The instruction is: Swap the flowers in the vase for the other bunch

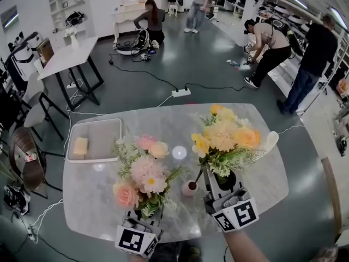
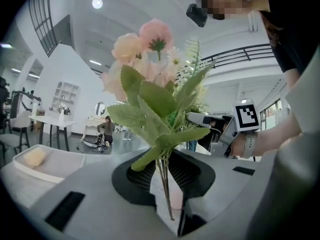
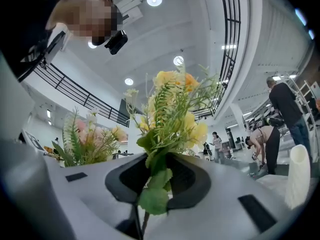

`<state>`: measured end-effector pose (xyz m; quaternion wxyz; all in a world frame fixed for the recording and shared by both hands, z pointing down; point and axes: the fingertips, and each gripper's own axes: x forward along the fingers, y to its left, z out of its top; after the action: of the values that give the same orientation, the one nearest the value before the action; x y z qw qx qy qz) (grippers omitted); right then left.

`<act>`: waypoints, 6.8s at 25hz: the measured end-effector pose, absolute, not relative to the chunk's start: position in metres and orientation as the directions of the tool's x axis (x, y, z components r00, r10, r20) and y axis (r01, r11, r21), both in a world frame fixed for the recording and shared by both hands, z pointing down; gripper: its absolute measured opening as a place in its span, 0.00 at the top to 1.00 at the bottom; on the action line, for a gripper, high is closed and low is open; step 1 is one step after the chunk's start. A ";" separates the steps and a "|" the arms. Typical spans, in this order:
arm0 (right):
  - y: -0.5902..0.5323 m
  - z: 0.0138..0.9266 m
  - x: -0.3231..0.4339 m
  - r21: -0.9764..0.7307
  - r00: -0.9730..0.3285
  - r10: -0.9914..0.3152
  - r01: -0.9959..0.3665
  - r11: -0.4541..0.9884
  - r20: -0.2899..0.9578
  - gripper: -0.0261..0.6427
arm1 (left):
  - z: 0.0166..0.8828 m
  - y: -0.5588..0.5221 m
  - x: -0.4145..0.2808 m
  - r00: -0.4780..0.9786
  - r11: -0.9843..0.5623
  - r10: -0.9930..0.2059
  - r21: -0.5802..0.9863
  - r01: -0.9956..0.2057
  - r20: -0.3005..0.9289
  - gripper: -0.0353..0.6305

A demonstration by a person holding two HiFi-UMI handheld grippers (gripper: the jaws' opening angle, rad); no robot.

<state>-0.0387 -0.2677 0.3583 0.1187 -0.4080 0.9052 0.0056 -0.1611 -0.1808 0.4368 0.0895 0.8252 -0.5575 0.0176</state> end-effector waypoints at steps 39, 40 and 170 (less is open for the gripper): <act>-0.232 0.458 -0.055 -0.064 -0.646 -0.758 -0.756 0.651 -0.086 0.80 | 0.455 -0.185 -0.166 0.422 -0.404 -0.891 0.131 -0.905 0.167 0.82; -0.232 0.458 -0.055 -0.063 -0.646 -0.759 -0.757 0.651 -0.079 0.80 | 0.454 -0.185 -0.166 0.424 -0.406 -0.890 0.132 -0.904 0.167 0.82; -0.089 0.443 -0.002 -0.174 -0.776 -0.611 -0.631 0.756 0.159 0.91 | 0.428 -0.057 -0.109 0.354 -0.314 -0.927 0.259 -0.914 0.126 0.82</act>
<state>-0.0022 -0.0885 0.4434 -0.0460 -0.3316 0.9359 -0.1095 -0.1088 -0.0573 0.4280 0.1436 0.8101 -0.5680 -0.0230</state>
